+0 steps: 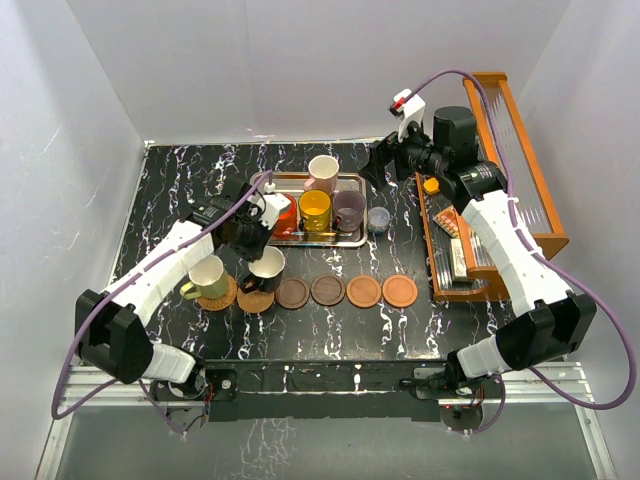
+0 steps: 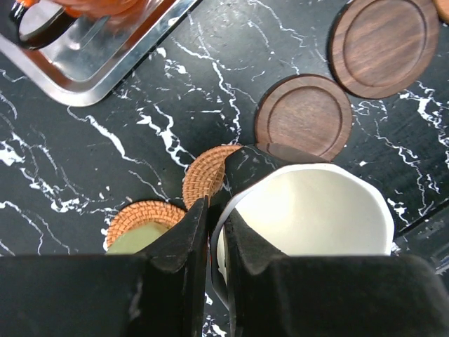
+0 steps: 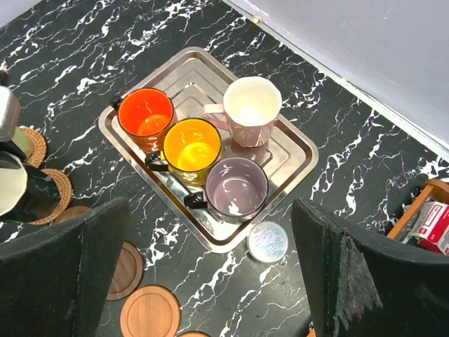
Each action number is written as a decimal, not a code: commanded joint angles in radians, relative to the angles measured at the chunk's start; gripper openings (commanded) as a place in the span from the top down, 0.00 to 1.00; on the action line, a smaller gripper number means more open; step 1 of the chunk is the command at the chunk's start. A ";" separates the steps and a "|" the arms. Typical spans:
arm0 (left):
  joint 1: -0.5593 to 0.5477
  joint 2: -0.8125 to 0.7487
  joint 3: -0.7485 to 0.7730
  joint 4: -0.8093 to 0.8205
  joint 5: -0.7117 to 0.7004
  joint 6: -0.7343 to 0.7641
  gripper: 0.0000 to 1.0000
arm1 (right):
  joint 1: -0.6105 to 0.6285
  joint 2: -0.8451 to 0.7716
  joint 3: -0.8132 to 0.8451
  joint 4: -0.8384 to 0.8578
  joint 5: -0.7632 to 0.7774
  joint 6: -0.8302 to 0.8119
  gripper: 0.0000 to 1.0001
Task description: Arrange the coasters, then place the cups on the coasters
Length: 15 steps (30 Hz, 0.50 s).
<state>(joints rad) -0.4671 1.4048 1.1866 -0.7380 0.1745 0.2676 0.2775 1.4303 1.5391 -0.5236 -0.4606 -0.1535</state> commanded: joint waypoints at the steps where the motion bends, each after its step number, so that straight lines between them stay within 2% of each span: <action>1: 0.000 -0.112 -0.022 0.062 -0.070 -0.033 1.00 | 0.001 -0.042 -0.016 0.045 0.026 -0.017 0.01; 15: 0.066 -0.173 -0.168 0.104 -0.018 -0.042 1.00 | 0.001 -0.038 -0.031 0.052 0.023 -0.014 0.02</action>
<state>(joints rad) -0.4103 1.2877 1.0199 -0.6754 0.1158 0.2417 0.2775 1.4235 1.5078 -0.5201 -0.4366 -0.1566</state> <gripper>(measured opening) 0.111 0.983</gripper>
